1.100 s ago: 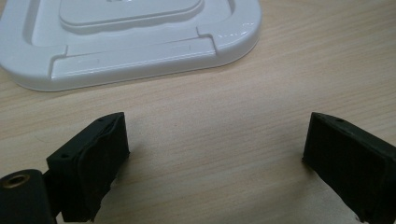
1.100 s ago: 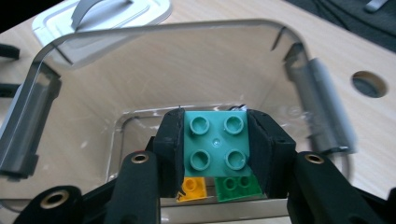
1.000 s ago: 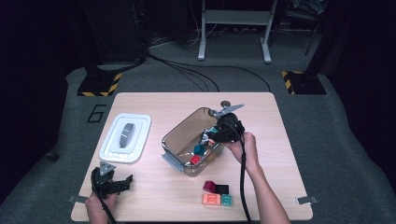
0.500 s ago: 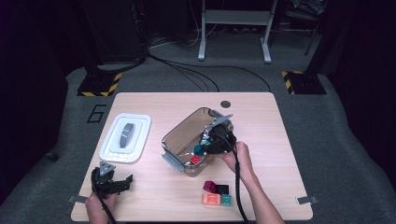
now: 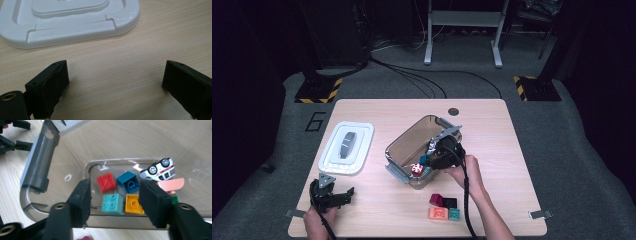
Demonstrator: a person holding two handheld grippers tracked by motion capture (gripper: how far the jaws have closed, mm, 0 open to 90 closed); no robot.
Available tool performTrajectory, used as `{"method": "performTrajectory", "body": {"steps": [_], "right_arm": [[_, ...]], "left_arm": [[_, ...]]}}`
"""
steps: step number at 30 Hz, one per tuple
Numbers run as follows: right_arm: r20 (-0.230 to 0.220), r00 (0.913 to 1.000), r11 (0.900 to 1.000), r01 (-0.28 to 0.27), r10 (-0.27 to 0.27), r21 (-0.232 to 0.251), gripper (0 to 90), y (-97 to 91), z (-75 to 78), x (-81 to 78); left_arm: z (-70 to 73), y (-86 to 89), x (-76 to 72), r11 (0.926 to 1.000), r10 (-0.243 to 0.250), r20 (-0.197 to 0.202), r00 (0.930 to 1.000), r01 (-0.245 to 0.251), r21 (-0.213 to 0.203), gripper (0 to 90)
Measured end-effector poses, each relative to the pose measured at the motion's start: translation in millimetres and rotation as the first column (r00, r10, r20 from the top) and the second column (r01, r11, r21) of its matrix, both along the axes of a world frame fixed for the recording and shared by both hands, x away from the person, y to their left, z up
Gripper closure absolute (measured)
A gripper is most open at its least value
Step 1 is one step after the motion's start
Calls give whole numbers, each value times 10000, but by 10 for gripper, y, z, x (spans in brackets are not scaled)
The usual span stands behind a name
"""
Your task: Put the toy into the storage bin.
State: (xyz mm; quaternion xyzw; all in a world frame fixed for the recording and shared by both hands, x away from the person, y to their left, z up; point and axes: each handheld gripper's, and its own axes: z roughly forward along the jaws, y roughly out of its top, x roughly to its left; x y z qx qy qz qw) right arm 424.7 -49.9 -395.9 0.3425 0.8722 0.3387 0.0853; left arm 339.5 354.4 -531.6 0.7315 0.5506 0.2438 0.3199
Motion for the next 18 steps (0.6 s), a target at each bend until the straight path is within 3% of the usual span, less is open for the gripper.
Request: {"method": "performTrajectory", "body": {"steps": [7,13,18], "right_arm": [[540,9984,9994,139,-156,325,218,-94,122,-72],[817,9961,9978,278,-327,596,165,-240,182,-178],[888,9947,9964,451,-515,724,146,-403,134,-300]], "left_arm": [[-1,-2,0,10000,15,11,10000,-15,-17,66],[0,0,0,10000,2,0,10000,-2,-3,65],[-1,-2,0,10000,14,11,10000,-14,-18,65]]}}
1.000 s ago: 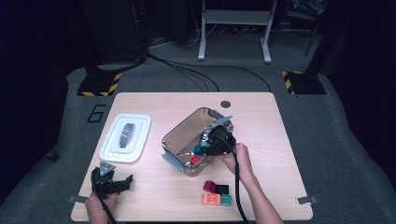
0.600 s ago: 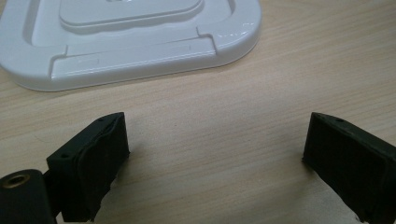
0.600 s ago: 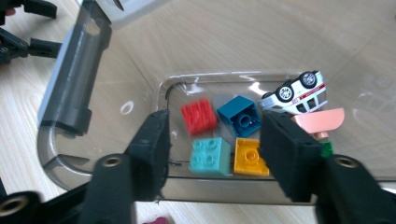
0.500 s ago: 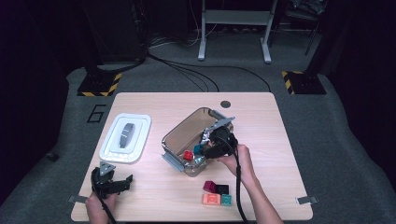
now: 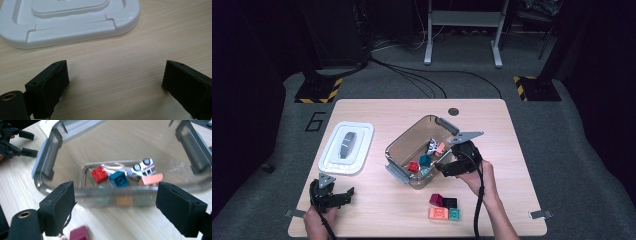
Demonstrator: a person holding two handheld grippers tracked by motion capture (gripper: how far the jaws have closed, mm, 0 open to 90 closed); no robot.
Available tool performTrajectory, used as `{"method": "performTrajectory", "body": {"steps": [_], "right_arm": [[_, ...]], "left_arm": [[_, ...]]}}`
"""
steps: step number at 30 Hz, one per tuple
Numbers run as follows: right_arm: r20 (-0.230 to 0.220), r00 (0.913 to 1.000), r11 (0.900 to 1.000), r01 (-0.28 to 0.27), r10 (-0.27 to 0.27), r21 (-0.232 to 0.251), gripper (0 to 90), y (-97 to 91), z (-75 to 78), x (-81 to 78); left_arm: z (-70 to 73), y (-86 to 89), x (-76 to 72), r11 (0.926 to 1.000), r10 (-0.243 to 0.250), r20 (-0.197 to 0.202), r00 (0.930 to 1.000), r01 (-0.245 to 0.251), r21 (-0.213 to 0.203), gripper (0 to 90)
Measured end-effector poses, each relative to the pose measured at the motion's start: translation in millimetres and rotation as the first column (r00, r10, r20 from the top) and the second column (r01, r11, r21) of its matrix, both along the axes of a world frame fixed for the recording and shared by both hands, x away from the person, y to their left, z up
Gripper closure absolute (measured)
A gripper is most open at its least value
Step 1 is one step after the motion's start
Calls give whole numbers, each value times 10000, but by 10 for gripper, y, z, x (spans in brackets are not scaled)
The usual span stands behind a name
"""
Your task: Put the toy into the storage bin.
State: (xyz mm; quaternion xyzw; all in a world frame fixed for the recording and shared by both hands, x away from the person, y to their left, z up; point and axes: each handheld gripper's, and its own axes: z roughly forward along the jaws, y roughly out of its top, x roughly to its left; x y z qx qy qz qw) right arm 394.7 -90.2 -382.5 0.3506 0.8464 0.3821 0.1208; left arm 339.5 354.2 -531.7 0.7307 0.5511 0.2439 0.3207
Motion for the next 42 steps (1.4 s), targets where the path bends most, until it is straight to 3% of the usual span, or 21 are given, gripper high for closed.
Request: {"method": "performTrajectory", "body": {"steps": [11,19,20,24,32,42], "right_arm": [[-439,9984,9992,337,-346,-204,143,-306,-319,-218],[-1147,9934,9981,-5,-66,-620,165,-257,-680,-322],[-1436,9896,9977,-34,-63,-672,184,-229,-795,-354],[-1759,9844,9961,-254,101,-848,232,-187,-973,-386],[-2020,9793,9955,-281,93,-901,453,-246,-1111,-388],[-1649,9808,9919,898,-1037,-898,580,-399,-1090,-320]], "left_arm": [[0,0,0,10000,-1,-4,10000,1,6,65],[-1,-1,0,10000,9,8,10000,-9,-9,65],[-1,-1,0,10000,7,8,10000,-7,-6,65],[0,0,0,10000,2,2,10000,-2,2,65],[0,-1,0,10000,13,10,10000,-13,26,65],[0,-1,-1,10000,15,10,10000,-15,23,65]]}}
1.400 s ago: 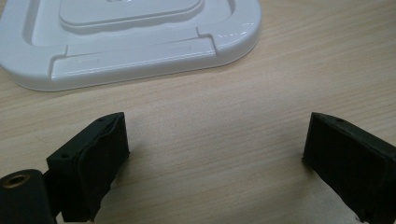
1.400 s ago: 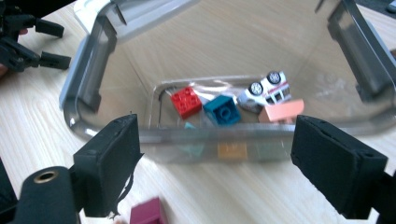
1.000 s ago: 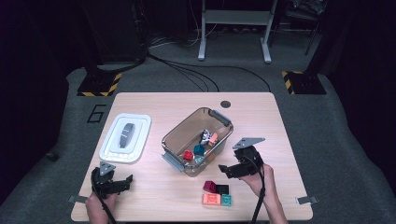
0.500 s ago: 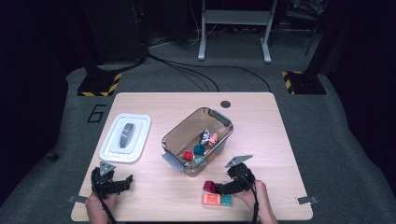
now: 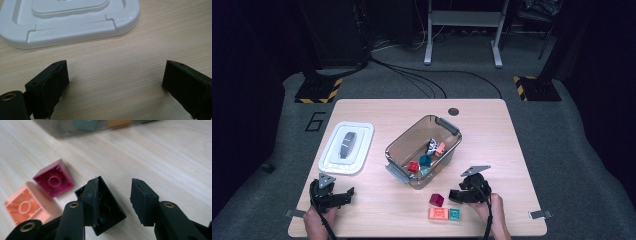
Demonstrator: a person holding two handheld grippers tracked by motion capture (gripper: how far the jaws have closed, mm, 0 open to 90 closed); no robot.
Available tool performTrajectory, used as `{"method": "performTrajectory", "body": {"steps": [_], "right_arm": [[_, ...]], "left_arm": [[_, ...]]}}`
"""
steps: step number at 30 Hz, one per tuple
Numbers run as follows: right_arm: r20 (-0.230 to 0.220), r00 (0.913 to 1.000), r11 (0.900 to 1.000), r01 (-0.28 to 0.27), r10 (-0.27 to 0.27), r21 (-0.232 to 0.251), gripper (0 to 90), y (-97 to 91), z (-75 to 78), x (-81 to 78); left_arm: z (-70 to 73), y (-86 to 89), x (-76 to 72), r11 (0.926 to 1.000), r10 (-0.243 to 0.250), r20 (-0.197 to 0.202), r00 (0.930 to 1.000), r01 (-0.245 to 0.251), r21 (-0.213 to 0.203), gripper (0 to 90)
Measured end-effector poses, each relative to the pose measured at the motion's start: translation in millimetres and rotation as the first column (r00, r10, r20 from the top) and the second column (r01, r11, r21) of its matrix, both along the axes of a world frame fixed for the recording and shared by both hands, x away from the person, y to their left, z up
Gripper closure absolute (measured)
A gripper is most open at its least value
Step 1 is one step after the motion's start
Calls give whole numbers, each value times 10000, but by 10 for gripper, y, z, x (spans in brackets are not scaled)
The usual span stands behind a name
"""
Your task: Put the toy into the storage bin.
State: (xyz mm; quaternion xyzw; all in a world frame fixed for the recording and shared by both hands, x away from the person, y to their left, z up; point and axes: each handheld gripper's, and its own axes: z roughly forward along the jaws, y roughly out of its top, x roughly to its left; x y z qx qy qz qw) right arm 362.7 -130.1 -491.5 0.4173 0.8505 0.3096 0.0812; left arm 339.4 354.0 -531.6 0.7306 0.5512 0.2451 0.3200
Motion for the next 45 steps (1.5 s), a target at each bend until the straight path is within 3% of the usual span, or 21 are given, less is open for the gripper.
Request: {"method": "performTrajectory", "body": {"steps": [3,8,12,17,23,31,45], "right_arm": [[72,9998,9999,170,-171,23,580,-30,10,23],[41,10000,9999,5,-5,149,470,24,104,36],[-239,9986,9982,-471,463,-371,433,165,82,27],[-431,9975,9926,-598,556,-1058,482,258,19,53],[-518,9970,9918,-633,578,-1107,564,256,31,72],[-470,9983,9957,-388,349,-845,578,209,57,81],[332,9994,9998,38,-31,-214,582,102,282,112]], "left_arm": [[0,0,0,10000,-1,4,10000,1,6,65],[0,0,-1,10000,-4,2,10000,4,8,65],[0,0,0,10000,-1,5,10000,1,10,65],[0,1,0,10000,-10,3,10000,10,17,65],[-1,0,0,10000,-9,22,10000,9,8,65],[-2,0,0,10000,0,27,10000,1,-3,65],[-1,0,0,10000,-5,25,10000,5,2,66]]}}
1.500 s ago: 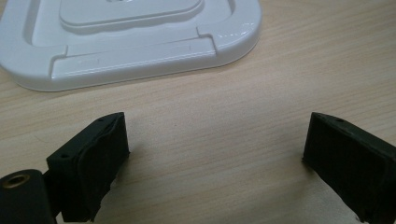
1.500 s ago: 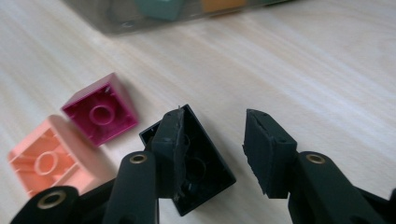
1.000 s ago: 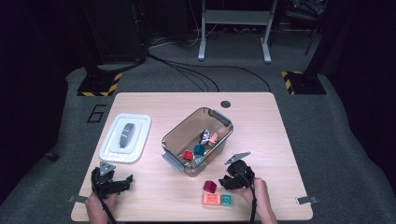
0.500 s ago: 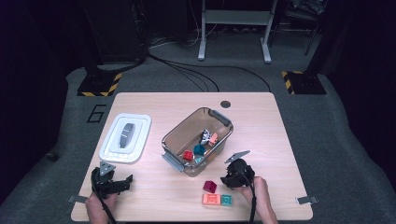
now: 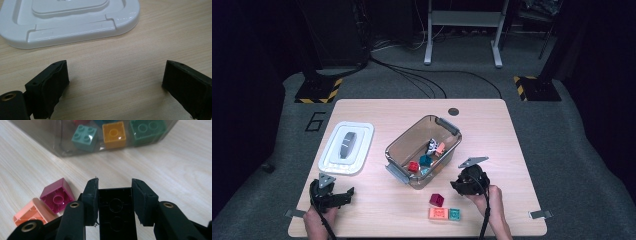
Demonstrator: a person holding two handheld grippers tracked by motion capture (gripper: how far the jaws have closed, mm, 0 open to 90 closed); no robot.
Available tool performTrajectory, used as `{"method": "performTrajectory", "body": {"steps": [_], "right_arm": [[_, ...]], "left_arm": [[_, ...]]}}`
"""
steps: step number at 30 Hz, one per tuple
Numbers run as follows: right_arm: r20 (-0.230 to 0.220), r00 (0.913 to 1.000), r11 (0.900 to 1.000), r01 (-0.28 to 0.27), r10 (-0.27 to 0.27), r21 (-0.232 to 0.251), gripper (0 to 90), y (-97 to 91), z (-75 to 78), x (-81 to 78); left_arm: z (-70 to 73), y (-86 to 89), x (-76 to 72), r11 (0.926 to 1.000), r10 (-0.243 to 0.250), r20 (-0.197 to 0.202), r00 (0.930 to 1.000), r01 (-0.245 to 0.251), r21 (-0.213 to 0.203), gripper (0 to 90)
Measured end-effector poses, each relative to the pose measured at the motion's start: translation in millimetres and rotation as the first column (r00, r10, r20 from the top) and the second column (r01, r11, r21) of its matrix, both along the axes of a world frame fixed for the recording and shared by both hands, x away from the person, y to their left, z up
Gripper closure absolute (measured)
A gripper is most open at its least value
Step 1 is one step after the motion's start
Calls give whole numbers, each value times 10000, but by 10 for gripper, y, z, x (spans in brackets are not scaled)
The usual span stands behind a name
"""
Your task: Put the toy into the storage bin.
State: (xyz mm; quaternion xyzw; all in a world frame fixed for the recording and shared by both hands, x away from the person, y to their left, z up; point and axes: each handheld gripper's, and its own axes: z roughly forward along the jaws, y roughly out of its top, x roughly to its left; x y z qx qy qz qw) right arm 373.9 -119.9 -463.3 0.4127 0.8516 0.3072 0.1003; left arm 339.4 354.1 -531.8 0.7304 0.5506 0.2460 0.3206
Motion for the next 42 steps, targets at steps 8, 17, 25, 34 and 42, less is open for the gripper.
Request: {"method": "performTrajectory", "body": {"steps": [8,17,25,34,42], "right_arm": [[434,9989,9996,186,-195,201,583,-58,182,85],[793,9959,9981,393,-429,469,585,-115,374,186],[1112,9928,9975,381,-445,593,585,-139,578,250],[1651,9860,9985,164,-247,514,586,-98,851,345],[2010,9795,9985,1,-111,549,586,19,1082,449]], "left_arm": [[0,0,1,10000,5,-3,10000,-5,-9,65],[0,1,1,10000,-7,-12,10000,7,-13,65],[0,2,1,10000,-17,-19,10000,17,-10,65],[5,8,0,10000,-76,-91,9999,77,51,65],[2,3,1,10000,-15,-44,10000,15,-24,65]]}}
